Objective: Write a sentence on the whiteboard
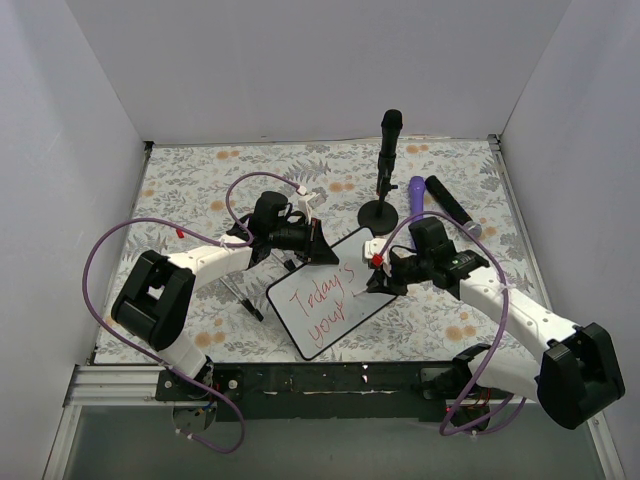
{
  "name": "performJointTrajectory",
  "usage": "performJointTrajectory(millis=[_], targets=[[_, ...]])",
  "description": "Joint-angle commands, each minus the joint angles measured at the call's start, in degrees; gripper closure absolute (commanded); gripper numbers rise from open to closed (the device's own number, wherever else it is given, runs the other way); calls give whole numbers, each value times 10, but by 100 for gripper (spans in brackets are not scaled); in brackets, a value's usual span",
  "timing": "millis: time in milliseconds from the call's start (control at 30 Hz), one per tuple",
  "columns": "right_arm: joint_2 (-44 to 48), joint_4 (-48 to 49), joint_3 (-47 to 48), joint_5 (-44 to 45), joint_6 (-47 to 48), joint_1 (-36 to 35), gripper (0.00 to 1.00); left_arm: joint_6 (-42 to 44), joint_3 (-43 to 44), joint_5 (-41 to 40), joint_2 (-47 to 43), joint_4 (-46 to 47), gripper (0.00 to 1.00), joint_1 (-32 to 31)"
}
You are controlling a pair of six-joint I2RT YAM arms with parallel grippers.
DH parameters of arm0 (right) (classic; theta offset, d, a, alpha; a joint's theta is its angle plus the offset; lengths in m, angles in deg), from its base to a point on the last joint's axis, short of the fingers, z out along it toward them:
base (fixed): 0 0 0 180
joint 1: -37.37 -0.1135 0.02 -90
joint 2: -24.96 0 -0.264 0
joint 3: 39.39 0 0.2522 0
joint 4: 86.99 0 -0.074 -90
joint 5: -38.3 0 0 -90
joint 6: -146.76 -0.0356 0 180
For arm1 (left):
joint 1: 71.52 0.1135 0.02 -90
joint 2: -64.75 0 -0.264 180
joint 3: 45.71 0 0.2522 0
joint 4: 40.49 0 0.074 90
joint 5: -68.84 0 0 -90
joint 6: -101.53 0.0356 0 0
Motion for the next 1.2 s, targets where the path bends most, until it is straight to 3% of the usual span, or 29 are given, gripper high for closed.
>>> performJointTrajectory(millis=[0, 300, 700, 1167], targets=[[-13, -44, 4, -4, 31, -2, 99, 60, -1, -2, -36, 19, 100, 0], [-29, -71, 9, -10, 46, -4, 99, 60, -1, 0, -35, 20, 100, 1], [7, 36, -2, 3, -30, -5, 99, 56, 0, 3, -32, 23, 100, 1], [1, 5, 2, -14, -12, -13, 99, 58, 0, 2, -35, 22, 100, 1]])
